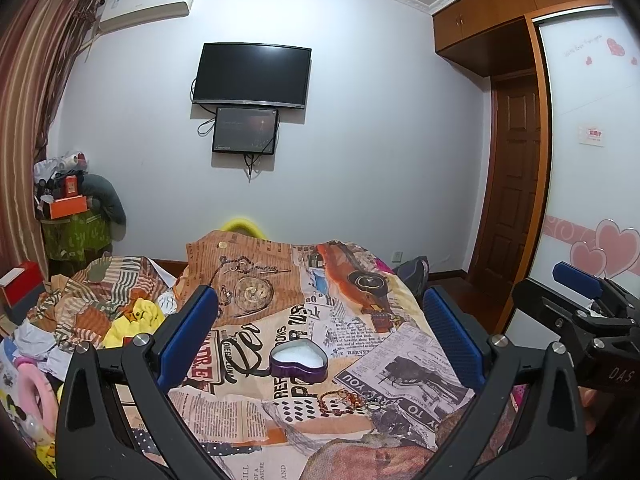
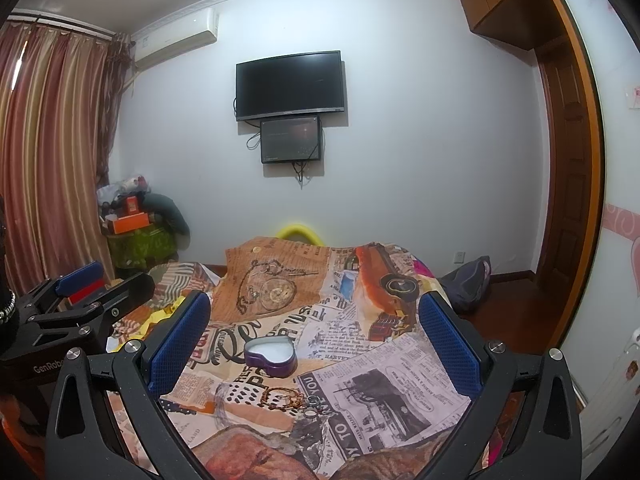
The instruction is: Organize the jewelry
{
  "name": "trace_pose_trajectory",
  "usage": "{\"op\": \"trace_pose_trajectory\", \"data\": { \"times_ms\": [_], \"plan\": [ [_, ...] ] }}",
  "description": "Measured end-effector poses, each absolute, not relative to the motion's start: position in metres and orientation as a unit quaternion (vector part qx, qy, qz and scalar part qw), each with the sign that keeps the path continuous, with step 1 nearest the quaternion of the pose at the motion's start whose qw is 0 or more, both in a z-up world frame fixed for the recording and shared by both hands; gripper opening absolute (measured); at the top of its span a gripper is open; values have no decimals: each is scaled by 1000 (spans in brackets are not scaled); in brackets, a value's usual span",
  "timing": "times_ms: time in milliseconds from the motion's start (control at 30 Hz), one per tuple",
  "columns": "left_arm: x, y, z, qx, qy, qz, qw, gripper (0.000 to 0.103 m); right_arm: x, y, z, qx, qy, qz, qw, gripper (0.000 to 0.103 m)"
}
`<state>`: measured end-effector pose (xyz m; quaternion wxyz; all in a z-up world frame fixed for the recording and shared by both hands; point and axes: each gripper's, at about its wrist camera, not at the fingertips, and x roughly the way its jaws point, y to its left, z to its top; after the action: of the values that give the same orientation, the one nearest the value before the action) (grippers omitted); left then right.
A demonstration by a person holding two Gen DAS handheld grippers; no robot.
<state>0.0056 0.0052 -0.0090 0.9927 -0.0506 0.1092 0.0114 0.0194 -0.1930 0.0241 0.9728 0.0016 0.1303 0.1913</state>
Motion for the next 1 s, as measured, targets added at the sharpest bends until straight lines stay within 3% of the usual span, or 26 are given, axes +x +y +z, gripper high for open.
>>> {"op": "trace_pose_trajectory", "data": {
  "times_ms": [1000],
  "plan": [
    [3, 4, -12, -50, 113, 9, 992, 103, 21, -194, 25, 12, 134, 192, 972, 103]
  ]
}}
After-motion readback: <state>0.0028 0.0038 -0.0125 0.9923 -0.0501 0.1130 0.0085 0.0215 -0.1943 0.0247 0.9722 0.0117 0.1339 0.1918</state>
